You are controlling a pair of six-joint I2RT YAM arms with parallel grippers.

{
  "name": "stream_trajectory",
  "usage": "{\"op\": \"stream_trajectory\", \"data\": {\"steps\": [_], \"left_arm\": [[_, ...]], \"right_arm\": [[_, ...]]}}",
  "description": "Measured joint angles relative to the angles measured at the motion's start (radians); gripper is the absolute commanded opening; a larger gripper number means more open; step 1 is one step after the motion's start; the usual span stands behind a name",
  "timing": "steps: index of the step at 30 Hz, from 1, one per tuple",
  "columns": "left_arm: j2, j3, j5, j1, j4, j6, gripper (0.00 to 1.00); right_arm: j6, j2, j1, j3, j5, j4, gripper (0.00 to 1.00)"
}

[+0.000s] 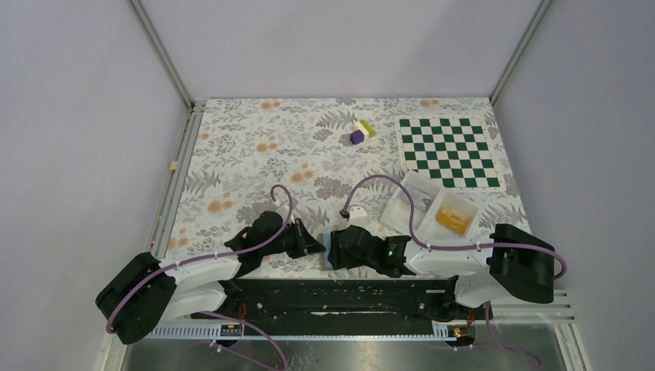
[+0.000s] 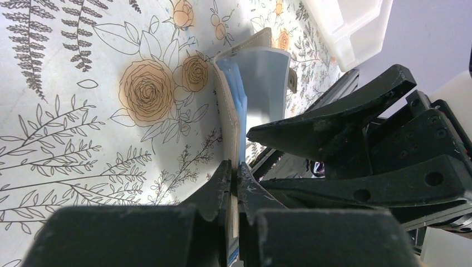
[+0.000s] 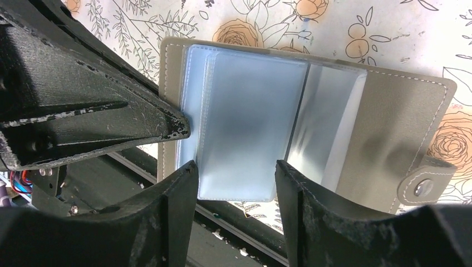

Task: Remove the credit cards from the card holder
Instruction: Remove the credit card from the card holder.

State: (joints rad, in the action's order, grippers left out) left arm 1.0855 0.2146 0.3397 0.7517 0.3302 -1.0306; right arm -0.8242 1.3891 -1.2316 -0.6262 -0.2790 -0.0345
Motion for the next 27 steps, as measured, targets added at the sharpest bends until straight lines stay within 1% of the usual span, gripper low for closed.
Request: {"op": "stream_trajectory", "data": {"steps": [9, 27], "left_arm": [[-0.006, 0.000, -0.006, 0.000, -0.001, 0.001, 0.00], [-0.011, 0.000, -0.010, 0.000, -0.003, 0.001, 0.00]], "right_arm": [[-0.006, -0.032, -0.001, -0.006, -0.038, 0.053, 0.57], [-0.007, -0.076, -0.003, 0.005, -0.071, 0.069, 0.45]]}}
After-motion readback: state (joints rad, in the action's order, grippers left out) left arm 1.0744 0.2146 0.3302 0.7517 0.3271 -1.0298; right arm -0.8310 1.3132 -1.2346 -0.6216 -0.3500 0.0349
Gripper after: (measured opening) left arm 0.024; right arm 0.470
